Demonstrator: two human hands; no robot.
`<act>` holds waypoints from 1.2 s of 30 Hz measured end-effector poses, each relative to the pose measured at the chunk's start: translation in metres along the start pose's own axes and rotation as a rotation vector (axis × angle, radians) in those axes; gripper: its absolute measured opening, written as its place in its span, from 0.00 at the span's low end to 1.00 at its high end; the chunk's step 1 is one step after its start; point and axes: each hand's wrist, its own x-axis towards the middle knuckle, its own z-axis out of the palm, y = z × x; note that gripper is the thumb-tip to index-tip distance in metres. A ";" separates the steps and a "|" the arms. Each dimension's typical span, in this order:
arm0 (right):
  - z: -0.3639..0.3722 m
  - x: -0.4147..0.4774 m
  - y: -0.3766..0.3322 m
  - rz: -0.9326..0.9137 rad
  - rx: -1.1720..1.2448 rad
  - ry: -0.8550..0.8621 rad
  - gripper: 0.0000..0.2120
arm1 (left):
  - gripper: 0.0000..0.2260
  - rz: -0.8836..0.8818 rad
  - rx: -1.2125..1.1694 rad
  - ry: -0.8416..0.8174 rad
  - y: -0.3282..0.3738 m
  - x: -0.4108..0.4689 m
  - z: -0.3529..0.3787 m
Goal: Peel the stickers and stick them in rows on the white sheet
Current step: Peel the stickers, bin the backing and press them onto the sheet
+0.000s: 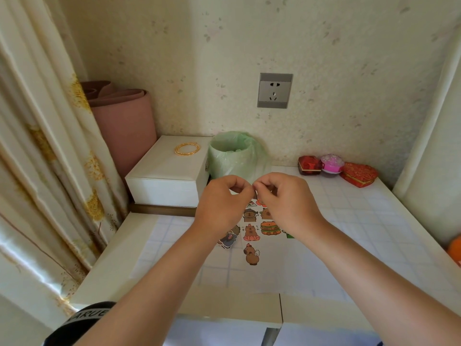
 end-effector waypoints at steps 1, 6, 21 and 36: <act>0.000 0.000 -0.001 0.003 0.007 -0.005 0.09 | 0.08 0.015 0.001 0.003 0.000 0.000 0.000; -0.003 0.002 -0.005 0.054 0.086 -0.017 0.10 | 0.08 0.022 -0.075 -0.033 -0.001 0.003 -0.001; -0.006 0.005 -0.004 0.080 0.247 -0.014 0.06 | 0.05 0.054 -0.174 -0.136 -0.001 0.004 -0.008; 0.005 0.004 -0.012 0.066 0.191 -0.041 0.07 | 0.07 -0.190 -0.543 -0.208 -0.006 0.001 -0.024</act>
